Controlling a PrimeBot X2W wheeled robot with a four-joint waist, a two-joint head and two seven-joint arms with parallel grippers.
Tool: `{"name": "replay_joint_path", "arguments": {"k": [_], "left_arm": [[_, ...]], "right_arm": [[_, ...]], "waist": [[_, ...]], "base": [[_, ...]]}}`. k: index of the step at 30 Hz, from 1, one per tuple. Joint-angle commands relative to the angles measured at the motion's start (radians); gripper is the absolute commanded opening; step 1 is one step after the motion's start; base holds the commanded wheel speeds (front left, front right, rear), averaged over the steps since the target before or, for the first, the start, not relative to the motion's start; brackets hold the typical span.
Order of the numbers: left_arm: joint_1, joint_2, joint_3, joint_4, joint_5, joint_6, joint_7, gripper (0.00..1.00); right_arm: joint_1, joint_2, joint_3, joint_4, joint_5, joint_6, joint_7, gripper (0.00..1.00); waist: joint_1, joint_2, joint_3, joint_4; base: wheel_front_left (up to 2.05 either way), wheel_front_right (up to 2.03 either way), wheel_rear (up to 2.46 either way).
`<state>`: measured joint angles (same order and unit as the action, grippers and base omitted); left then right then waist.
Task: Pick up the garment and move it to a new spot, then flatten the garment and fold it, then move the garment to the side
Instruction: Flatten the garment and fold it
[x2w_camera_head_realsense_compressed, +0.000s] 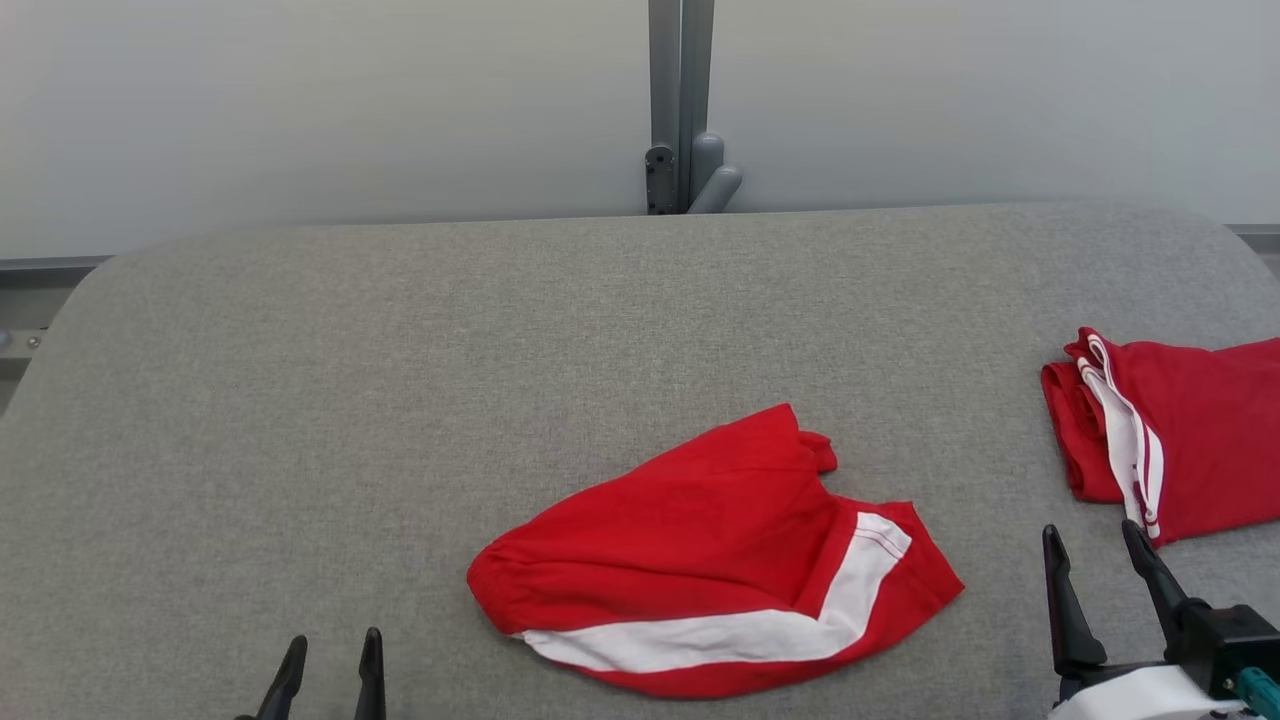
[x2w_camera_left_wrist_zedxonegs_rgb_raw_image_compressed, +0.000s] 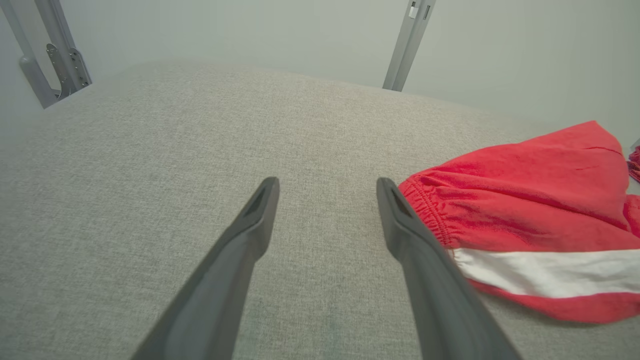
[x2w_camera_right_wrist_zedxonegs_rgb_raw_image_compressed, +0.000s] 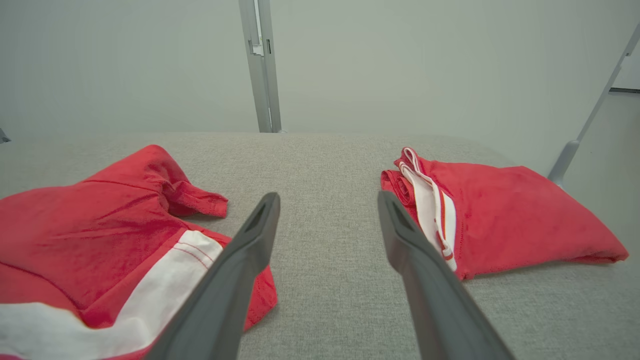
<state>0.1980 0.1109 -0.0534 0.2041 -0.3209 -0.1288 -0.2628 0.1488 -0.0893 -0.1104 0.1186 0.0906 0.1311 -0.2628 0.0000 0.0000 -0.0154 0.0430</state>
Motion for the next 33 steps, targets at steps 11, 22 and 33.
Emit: {"name": "replay_joint_path", "arguments": {"k": [11, 22, 33], "left_arm": [[-0.103, 0.104, -0.222, 0.078, -0.199, -0.003, 0.094, 1.00], [-0.237, 0.225, -0.400, 0.047, -0.417, -0.003, 0.262, 1.00], [-0.349, 0.323, -0.534, 0.034, -0.543, -0.003, 0.286, 1.00]], "right_arm": [[-0.212, -0.300, 0.421, 0.071, 0.152, -0.001, 0.093, 1.00], [-0.499, -0.644, 0.832, -0.054, 0.377, -0.001, 0.347, 1.00], [-0.651, -0.772, 1.067, -0.099, 0.477, -0.001, 0.422, 1.00]], "waist": [[0.0000, 0.0000, 0.075, -0.015], [0.0000, 0.0000, 0.162, 0.014], [0.0000, 0.0000, 0.225, 0.039]], "base": [[0.00, 0.00, 0.00], [0.00, 0.00, 0.00], [0.00, 0.00, 0.00]]}}
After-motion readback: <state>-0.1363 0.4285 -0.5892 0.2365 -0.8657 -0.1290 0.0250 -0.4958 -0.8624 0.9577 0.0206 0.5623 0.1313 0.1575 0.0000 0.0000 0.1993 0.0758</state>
